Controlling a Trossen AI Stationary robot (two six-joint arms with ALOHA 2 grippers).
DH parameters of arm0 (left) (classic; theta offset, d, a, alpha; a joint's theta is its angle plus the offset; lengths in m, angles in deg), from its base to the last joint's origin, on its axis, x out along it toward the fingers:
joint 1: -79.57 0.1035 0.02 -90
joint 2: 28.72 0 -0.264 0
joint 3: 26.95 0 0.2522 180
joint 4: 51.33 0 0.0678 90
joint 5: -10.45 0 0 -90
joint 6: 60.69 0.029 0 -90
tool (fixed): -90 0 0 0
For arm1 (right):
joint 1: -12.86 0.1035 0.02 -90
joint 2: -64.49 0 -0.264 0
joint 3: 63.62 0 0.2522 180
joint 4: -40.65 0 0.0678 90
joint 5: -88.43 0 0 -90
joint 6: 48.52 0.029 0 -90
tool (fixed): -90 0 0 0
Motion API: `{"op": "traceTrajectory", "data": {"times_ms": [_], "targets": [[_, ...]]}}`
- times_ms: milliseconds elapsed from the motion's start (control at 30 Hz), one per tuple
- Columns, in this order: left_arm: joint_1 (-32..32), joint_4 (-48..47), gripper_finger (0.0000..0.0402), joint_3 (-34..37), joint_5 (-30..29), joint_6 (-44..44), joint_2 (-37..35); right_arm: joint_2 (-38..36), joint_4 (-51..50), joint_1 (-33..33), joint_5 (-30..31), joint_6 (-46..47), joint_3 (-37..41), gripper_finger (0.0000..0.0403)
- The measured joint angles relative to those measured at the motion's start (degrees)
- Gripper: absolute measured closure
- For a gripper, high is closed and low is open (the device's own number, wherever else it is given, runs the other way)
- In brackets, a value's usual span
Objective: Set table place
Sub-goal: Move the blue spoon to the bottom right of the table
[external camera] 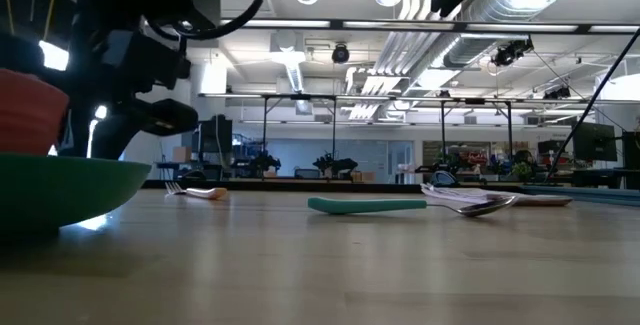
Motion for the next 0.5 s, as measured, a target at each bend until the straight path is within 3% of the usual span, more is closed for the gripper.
{"op": "traceTrajectory", "data": {"times_ms": [133, 233, 367, 500], "targets": [[0.0, 1.6, 0.0391, -0.1, 0.8, -0.7, 0.0, 0.9, -0.7, 0.7, -1.7, 1.5, 0.3, 0.0318], [0.0, 2.2, 0.0384, -0.1, 0.5, -1.6, -0.1, 1.5, 0.4, 2.3, -2.7, 2.4, 3.8, 0.0386], [0.0, 2.7, 0.0368, -0.1, -1.9, -2.9, -0.1, 1.5, 9.8, 5.0, -7.6, 4.6, 14.6, 0.0398], [0.0, 3.0, 0.0383, -0.1, -1.7, -3.0, -0.1, 1.7, 28.0, 8.1, -15.2, 7.3, 28.3, 0.0402]]}}
